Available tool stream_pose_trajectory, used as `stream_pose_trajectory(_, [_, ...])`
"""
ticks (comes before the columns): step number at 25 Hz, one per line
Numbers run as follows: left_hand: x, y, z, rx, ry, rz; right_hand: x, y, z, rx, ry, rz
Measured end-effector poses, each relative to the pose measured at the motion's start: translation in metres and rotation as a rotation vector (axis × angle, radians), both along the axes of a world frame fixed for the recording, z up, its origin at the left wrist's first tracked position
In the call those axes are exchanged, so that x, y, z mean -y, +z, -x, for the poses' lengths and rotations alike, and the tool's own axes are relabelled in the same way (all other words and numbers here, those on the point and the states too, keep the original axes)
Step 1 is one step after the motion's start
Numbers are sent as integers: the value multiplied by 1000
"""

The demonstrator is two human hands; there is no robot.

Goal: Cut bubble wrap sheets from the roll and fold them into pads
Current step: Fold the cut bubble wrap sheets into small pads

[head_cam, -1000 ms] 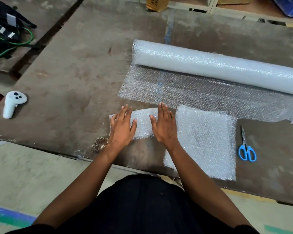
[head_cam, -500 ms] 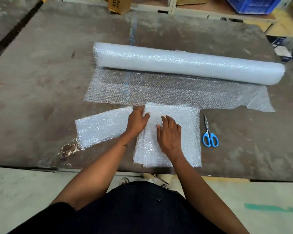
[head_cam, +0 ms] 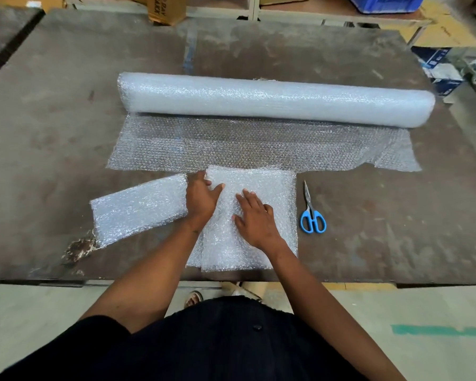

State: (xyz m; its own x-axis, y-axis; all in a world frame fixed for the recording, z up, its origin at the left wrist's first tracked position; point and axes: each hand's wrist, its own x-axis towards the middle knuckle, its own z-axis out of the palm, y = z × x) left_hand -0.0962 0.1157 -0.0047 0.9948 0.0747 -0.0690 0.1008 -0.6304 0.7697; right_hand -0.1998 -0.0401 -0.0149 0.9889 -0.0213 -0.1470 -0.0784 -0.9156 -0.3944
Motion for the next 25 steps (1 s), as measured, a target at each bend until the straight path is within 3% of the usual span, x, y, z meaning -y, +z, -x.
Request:
stream_pose_trajectory(8, [17,3,21,-256,184,-27,6,2,4,-37,36,-1])
stream_pose_trajectory(14, [20,7,27,-253,235,184,7,0,5,-51,55,7])
stream_pose_trajectory(18, [22,13,26,-196,139,296,8,-1,5,-55,59,-7])
stream_pose_trajectory(20, [23,19,27,-195,57,463,10,1,4,-43,43,-63])
stream_pose_trajectory(22, [22,24,25,-254,24,630,11,5,5,32,-38,-183])
stream_pose_trajectory(25, [13,26,20,-388,-81,696,23,16,3,202,-182,-234])
